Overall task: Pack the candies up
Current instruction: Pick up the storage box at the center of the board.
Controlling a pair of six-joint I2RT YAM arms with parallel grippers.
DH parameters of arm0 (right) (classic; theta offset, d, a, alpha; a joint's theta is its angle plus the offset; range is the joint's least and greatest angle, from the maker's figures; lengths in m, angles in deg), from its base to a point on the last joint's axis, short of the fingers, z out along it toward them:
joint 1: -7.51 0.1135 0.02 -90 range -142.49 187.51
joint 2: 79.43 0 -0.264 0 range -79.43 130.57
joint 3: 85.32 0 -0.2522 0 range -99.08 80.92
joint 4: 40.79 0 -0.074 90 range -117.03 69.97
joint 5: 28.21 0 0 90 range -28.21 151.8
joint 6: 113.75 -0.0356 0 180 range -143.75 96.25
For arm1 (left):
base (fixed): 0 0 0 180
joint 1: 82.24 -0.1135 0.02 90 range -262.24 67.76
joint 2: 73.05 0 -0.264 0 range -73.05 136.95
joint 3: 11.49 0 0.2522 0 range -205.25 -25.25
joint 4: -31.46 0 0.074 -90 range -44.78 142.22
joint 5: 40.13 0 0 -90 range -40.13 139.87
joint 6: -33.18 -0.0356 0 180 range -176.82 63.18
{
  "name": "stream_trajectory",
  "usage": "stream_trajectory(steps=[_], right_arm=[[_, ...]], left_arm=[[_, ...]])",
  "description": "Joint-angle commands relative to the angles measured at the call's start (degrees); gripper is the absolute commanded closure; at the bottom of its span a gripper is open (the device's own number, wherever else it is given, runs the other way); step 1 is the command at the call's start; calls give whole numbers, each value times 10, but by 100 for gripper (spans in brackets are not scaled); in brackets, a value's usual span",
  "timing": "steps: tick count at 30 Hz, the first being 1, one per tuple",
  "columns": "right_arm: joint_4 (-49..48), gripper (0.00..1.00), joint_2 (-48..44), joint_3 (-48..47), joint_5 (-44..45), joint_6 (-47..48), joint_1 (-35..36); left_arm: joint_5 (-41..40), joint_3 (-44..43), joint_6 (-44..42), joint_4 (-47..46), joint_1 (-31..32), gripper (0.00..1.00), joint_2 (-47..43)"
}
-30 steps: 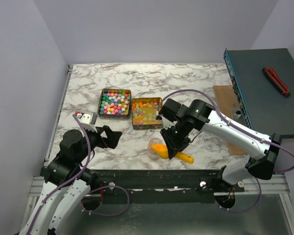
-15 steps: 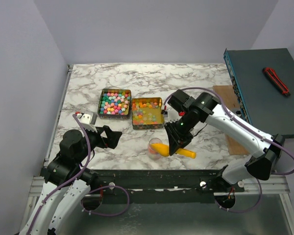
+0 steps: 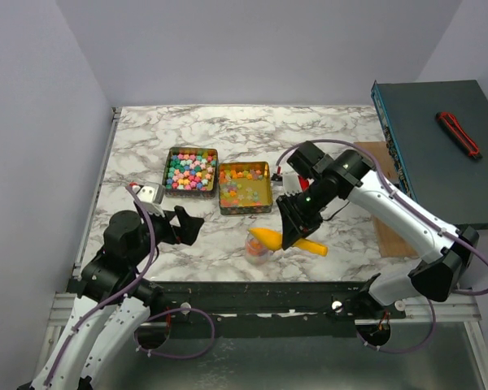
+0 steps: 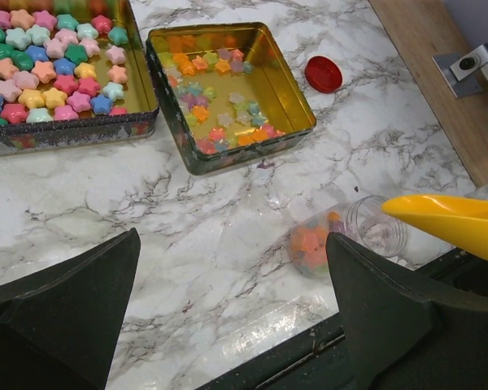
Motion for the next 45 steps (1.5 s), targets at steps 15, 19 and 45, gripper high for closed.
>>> stream_trajectory(steps=[15,19,45], right_arm=[[-384,99,-140,165,133,26,-2],[-453,99,-161,214,205,14,-2],[-456,99,-237,286,258,57,-2]], left_arm=[[-42,-24,13,22,-5,1,89],[-57,-55,17,35,-6,1,129],[-78,-241,-41,12,-157,12,479]])
